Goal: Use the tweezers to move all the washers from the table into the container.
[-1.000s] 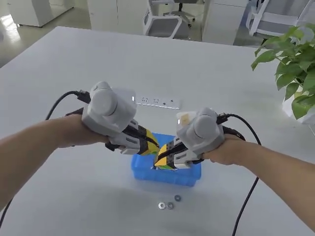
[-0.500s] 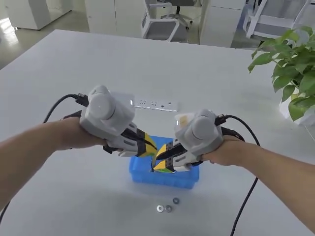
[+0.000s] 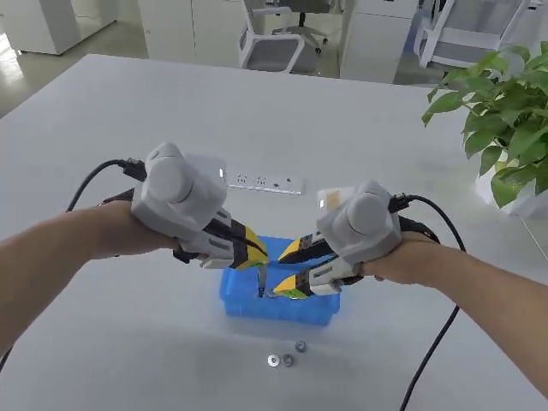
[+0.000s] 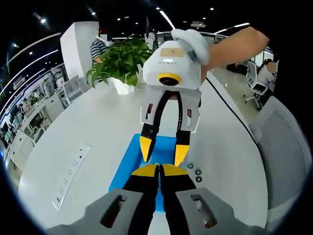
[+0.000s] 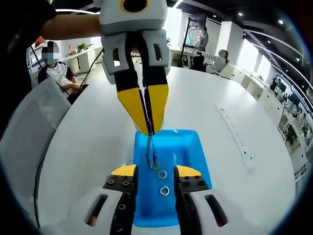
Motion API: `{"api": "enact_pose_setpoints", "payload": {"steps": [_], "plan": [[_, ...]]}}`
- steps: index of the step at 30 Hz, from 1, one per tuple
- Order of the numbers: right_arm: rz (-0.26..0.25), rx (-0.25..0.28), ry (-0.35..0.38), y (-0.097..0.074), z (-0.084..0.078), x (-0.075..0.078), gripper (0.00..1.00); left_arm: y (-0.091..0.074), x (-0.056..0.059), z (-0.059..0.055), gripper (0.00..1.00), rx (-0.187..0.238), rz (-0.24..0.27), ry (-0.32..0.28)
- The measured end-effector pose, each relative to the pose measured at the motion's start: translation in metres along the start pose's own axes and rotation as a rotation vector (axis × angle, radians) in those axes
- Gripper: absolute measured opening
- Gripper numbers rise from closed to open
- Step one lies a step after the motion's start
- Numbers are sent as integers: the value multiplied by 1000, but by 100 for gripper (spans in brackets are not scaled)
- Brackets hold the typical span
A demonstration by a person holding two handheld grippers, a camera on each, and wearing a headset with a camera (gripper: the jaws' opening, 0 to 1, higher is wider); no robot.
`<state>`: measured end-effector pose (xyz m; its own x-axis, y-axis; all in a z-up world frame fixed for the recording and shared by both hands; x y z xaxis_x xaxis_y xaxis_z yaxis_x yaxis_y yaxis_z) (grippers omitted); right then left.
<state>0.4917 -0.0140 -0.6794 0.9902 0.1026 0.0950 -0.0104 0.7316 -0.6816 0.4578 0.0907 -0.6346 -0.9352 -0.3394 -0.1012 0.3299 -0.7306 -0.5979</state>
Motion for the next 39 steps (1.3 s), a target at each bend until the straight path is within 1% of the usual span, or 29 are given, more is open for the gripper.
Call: {"api": "enact_pose_setpoints", "payload": {"steps": [3,7,15,20,28,34,39], "plan": [[-27,4,26,-8,-3,-2,32,-2,-1,1,5,3,6,0],[-48,10,44,-17,-6,-6,35,-7,-1,4,5,7,18,1],[-84,9,75,-32,-9,-12,40,-17,3,11,5,8,29,-3],[-105,5,89,-40,-11,-19,43,-24,5,14,5,6,36,-1],[-135,0,119,-51,-20,-26,50,-32,11,19,5,0,38,9],[-151,-6,137,-59,-28,-34,53,-37,18,23,5,1,30,18],[-160,-12,157,-62,-34,-41,58,-40,23,27,5,8,29,27]]}}
Point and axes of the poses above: the centre of the closed fingertips' face, and the gripper's own axes: y roughly forward along the fingers, x roughly to its right, z roughly out of its top, the point moved 7 cm from there along -y, roughly backward along the fingers, and after that the axes turned 1 degree about x, right-handed, at the moved point
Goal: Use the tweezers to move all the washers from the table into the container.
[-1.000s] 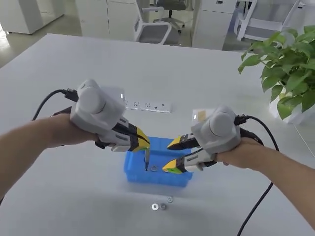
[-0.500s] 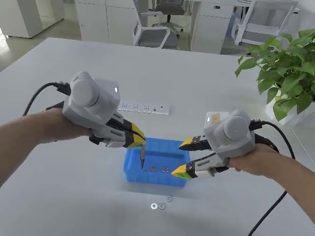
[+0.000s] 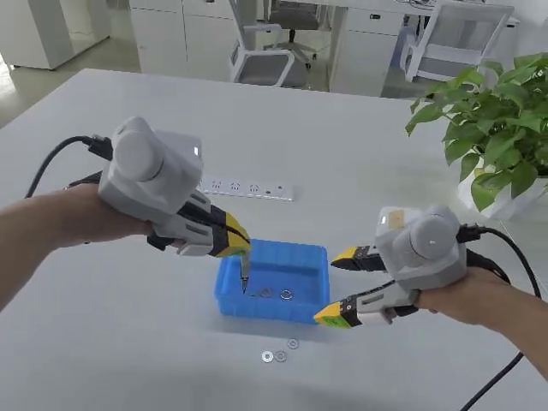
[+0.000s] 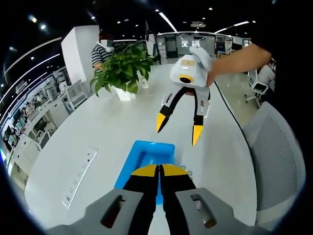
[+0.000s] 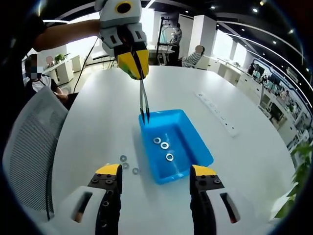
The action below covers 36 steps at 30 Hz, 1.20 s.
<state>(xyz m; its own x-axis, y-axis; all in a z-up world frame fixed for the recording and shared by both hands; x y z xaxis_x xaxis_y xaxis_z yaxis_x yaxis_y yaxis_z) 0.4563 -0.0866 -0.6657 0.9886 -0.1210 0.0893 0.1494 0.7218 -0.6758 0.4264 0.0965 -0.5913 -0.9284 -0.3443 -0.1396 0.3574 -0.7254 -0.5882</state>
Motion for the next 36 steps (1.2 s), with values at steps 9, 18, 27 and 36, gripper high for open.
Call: {"api": "enact_pose_setpoints", "payload": {"steps": [9,18,27,36], "plan": [[-16,4,32,-5,-10,-7,66,0,15,2,5,-7,-39,14],[-30,19,57,-5,-16,-13,75,7,30,1,5,1,-83,34],[-60,42,73,-5,-19,-15,89,16,38,-2,5,9,-104,36],[-67,45,95,-3,-24,-19,99,24,46,-6,5,13,-130,39]]}}
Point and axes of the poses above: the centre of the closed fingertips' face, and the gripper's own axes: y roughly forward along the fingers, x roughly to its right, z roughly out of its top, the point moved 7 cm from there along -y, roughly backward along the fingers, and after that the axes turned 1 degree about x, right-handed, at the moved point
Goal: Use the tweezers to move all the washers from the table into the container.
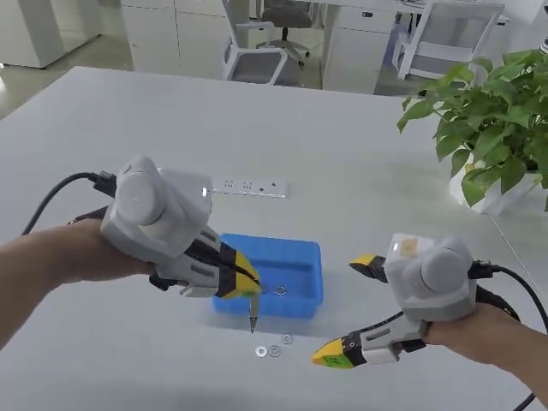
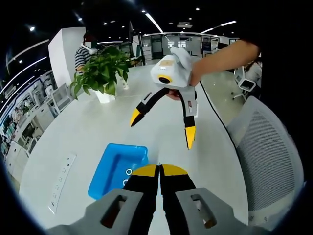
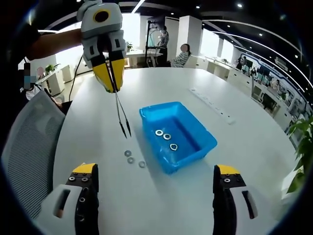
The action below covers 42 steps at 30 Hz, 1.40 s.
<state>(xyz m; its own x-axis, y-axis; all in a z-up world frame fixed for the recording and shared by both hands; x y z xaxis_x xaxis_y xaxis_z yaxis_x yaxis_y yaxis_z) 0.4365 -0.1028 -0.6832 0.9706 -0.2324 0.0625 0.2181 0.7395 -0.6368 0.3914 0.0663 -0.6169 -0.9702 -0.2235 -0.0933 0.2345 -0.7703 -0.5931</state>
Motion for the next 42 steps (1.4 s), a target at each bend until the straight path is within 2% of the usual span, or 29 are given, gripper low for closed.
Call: {"api": "enact_pose_setpoints", "payload": {"steps": [15,37,42], "plan": [[4,-4,26,0,-9,-6,100,15,8,-5,5,8,-47,10],[13,-18,32,1,-16,-10,100,28,10,-18,5,-1,-75,10],[17,-24,32,1,-19,-11,100,30,8,-19,5,26,-70,-1]]}}
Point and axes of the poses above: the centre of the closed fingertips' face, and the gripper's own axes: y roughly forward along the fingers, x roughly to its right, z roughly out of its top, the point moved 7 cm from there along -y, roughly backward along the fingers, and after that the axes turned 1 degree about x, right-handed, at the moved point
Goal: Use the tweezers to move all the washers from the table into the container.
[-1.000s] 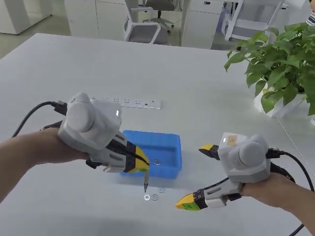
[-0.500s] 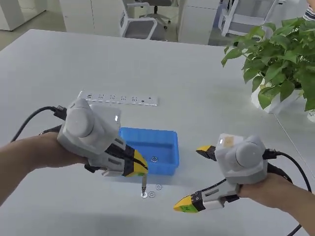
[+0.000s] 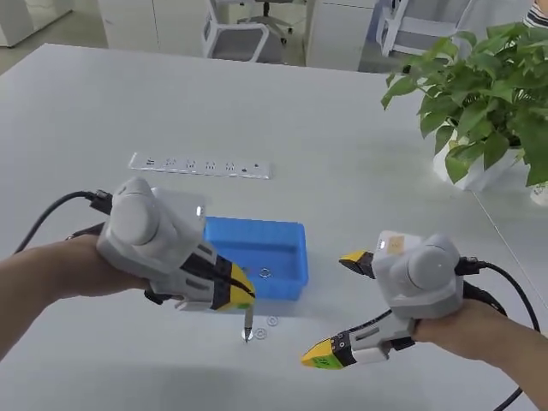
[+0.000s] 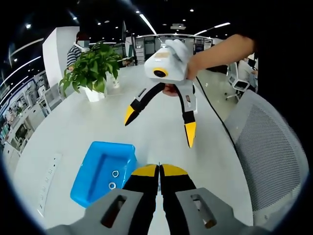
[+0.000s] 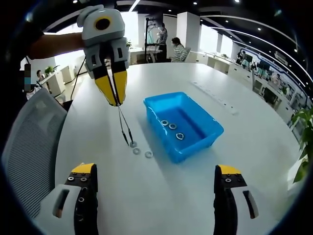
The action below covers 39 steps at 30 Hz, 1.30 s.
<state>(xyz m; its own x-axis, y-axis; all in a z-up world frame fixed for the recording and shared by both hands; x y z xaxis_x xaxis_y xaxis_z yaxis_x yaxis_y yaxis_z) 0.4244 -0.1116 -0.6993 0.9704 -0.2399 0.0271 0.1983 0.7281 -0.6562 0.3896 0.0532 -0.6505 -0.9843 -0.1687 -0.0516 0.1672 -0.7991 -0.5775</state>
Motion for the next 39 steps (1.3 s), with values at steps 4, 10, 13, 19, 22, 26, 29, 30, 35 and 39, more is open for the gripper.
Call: {"api": "enact_pose_setpoints", "payload": {"steps": [4,10,13,19,22,26,29,30,35,39], "plan": [[11,1,-5,1,-1,-3,99,0,1,1,5,5,-6,1],[48,12,-54,6,4,-8,93,-3,0,0,5,-6,-15,15],[68,19,-83,9,8,-11,89,-4,1,-1,5,-11,-22,17],[123,22,-164,20,17,-19,76,-6,1,-2,5,-12,-29,17],[149,23,-176,26,21,-24,71,-7,2,-2,5,-16,-34,18],[182,29,-200,34,26,-30,62,-8,1,-4,5,-20,-39,18],[201,28,-216,40,29,-34,56,-8,0,-5,5,-21,-41,16],[203,28,-219,41,30,-34,54,-8,0,-5,5,-21,-42,17],[228,19,-245,52,35,-38,42,-7,0,-4,5,-22,-49,17],[232,13,-257,61,38,-39,34,-6,-1,-4,5,-24,-52,18]]}}
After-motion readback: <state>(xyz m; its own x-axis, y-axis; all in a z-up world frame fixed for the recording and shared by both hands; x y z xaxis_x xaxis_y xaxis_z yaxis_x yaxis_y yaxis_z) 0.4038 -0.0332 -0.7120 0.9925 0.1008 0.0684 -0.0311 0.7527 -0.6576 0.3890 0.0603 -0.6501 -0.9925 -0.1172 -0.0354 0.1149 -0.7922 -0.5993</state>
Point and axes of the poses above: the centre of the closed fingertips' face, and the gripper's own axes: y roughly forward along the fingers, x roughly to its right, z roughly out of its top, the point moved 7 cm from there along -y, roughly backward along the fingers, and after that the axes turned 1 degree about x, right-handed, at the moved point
